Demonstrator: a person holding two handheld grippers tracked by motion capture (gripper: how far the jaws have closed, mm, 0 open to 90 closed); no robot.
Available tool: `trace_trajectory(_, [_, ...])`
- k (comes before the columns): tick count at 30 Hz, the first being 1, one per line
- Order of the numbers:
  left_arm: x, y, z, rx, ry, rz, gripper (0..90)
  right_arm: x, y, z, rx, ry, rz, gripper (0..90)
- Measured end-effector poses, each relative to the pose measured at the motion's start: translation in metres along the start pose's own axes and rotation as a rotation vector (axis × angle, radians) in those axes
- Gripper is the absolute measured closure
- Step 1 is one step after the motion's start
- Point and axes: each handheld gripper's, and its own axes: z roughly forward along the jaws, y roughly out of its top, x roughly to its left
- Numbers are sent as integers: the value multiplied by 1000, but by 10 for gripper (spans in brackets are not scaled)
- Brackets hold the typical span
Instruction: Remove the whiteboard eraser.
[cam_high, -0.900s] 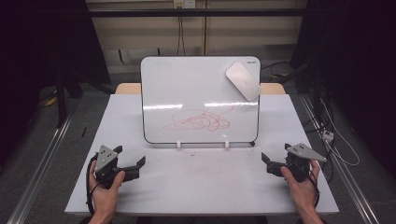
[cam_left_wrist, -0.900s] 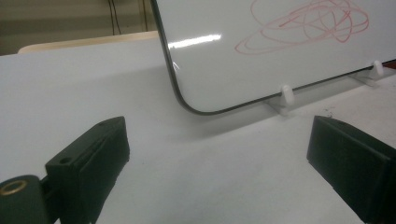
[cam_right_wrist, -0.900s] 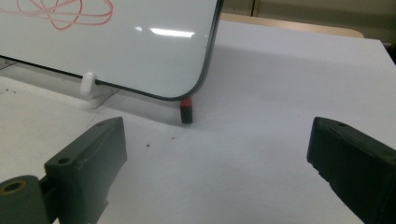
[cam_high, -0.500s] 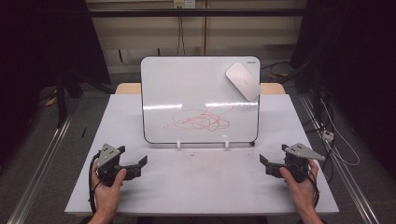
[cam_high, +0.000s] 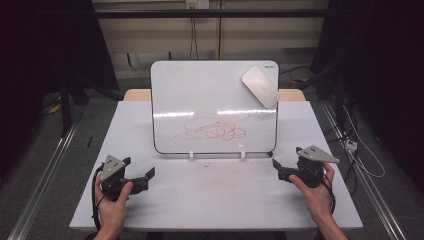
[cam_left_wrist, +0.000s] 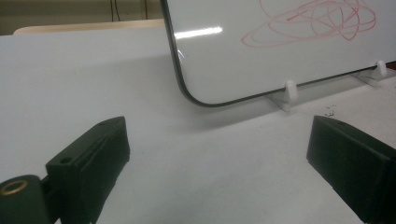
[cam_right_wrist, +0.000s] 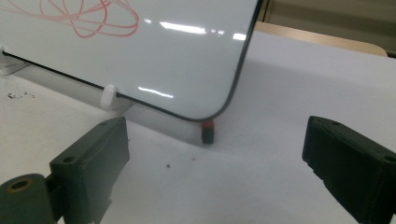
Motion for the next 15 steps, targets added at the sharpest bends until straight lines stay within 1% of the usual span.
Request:
trace_trajectory(1, [1,0,-1,4,1,10,58,0,0,0,0,0,0,80])
trace_trajectory(2, [2,0,-2,8,3,20,58,1,7,3,-19,14,4,77])
trace_trajectory(3, [2,0,-1,3,4,14,58,2,11,4,-21,22,5,72])
trace_trajectory(4, [3,0,-2,8,6,18,58,2,15,6,-24,31,1,67])
trace_trajectory(5, [3,0,-1,6,8,11,58,2,19,8,-28,31,-1,65])
trace_trajectory(7, [5,-1,-2,15,10,11,58,3,27,11,-38,21,-12,56])
trace_trajectory(8, [5,-1,-2,15,10,11,58,4,30,14,-44,26,-16,48])
trace_trajectory(9, [6,0,-2,22,9,15,58,4,31,15,-42,30,-16,47])
trace_trajectory(10, [5,0,-3,14,8,3,58,4,31,15,-42,30,-16,47])
trace_trajectory(11, [5,0,-5,17,11,9,58,4,31,18,-36,36,-19,51])
trace_trajectory(12, [4,-1,-6,6,10,2,58,4,31,18,-36,36,-19,51])
trace_trajectory(13, [4,0,-8,12,14,12,58,4,32,18,-43,21,-21,50])
trace_trajectory(14, [4,0,-9,5,19,5,58,4,32,18,-43,21,-21,50])
trace_trajectory(15, [4,0,-9,6,22,7,58,4,33,18,-51,8,-31,49])
